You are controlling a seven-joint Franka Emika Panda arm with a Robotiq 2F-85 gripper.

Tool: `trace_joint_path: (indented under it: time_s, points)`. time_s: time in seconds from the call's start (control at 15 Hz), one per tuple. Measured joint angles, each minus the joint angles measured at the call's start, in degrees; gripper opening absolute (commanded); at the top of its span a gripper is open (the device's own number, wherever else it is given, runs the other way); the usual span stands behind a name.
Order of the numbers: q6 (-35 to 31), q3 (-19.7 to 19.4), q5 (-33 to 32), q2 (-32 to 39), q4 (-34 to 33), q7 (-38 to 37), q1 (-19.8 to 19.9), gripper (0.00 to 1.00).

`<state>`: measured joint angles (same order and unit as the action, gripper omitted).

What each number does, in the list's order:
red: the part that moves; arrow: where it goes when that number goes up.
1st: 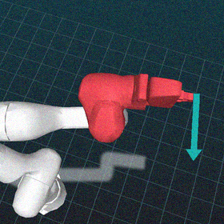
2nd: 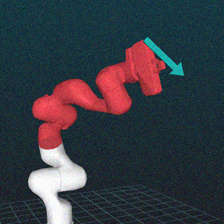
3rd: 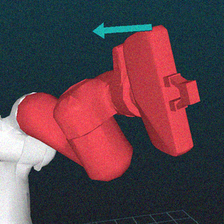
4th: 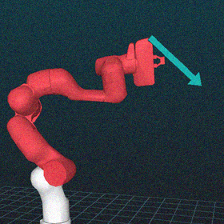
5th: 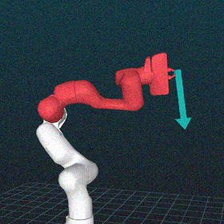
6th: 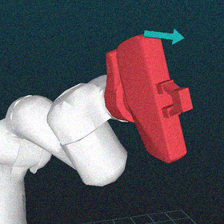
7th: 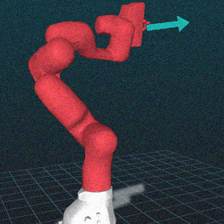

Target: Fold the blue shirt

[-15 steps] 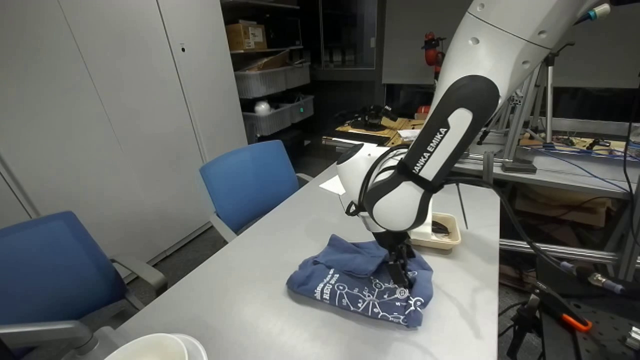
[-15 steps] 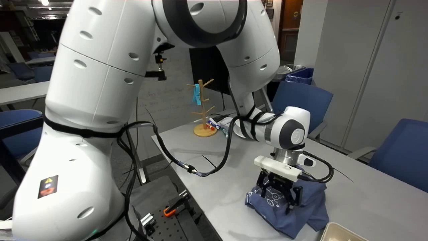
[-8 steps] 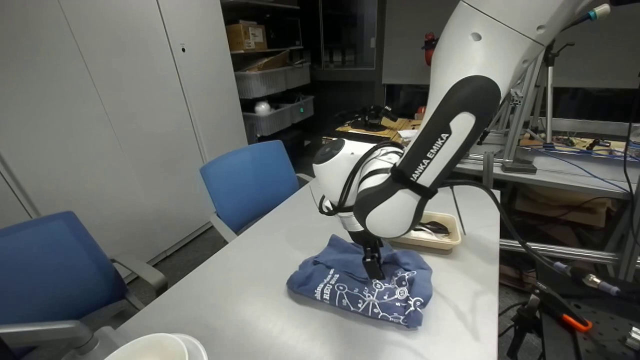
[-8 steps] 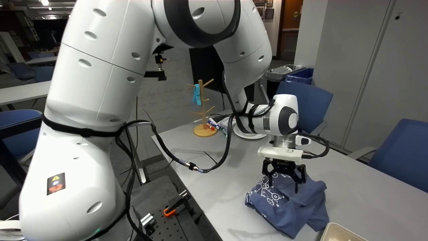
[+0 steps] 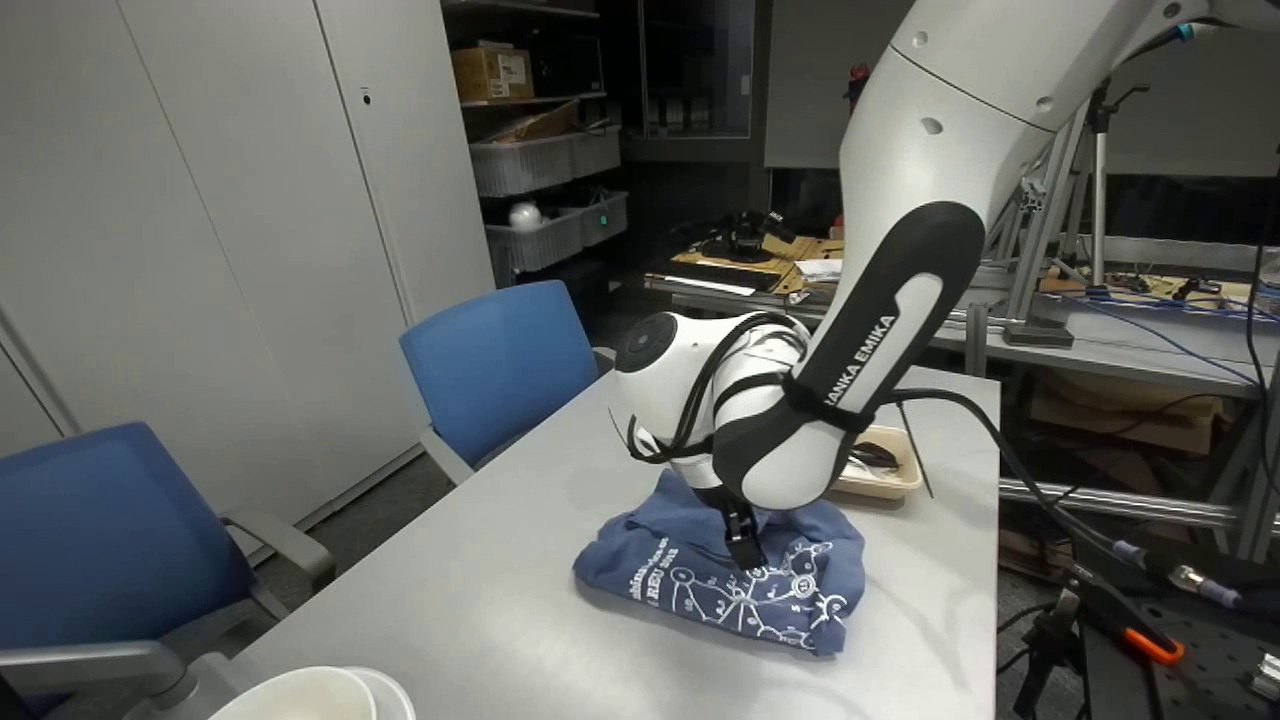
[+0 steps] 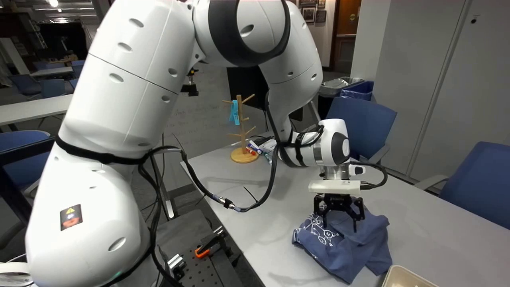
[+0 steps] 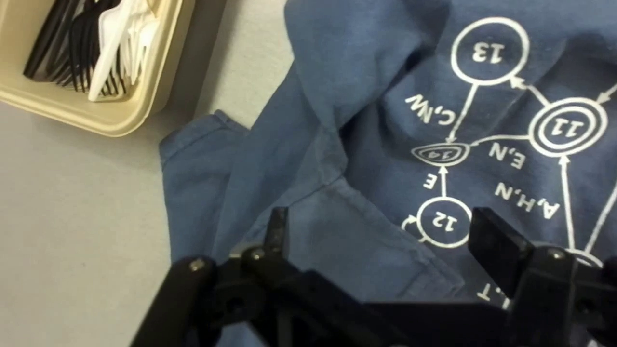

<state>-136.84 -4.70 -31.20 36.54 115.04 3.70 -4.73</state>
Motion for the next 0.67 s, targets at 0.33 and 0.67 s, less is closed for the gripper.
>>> trace_joint_path:
  time_s: [0.33, 0.67]
  points:
    - [-2.51, -1.82, -5.78, 2.16, -1.27, -2.57, -1.45, 0.42]
    - [-2.72, -1.83, -7.8, 3.27, -2.45, -4.09, -1.96, 0.04]
